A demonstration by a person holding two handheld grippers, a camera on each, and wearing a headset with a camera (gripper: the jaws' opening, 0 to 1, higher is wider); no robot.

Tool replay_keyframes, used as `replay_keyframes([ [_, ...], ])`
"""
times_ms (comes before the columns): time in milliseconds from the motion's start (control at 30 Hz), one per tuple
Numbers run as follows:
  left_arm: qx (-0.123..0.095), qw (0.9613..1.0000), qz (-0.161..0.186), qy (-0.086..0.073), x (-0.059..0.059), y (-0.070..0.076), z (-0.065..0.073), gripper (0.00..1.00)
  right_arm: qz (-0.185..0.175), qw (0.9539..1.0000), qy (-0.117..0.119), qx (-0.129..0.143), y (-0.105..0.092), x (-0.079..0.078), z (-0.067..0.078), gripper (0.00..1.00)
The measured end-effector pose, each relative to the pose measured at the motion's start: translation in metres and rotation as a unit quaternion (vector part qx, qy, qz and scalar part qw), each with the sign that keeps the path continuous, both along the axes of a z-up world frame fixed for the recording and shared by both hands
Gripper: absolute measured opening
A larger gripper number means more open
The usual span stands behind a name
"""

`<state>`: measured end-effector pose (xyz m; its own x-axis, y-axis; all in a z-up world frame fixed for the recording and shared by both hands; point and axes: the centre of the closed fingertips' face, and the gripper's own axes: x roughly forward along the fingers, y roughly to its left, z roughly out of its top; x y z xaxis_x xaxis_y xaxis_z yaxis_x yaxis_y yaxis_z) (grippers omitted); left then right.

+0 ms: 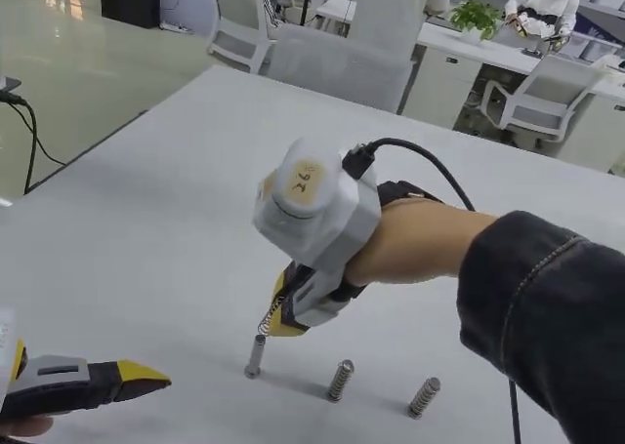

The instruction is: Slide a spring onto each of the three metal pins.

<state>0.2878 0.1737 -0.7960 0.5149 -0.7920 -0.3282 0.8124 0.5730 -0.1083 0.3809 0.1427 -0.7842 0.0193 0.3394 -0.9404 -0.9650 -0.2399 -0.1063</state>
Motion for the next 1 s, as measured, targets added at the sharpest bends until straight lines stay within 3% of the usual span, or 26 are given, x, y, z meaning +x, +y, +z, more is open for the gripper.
replay_keyframes([
  [1000, -0.003, 0.9999, 0.01, 0.007, -0.001, 0.002, -0.003, 0.41, 0.007, 0.999, 0.017, -0.042, 0.005, -0.005, -0.035, 0.08],
])
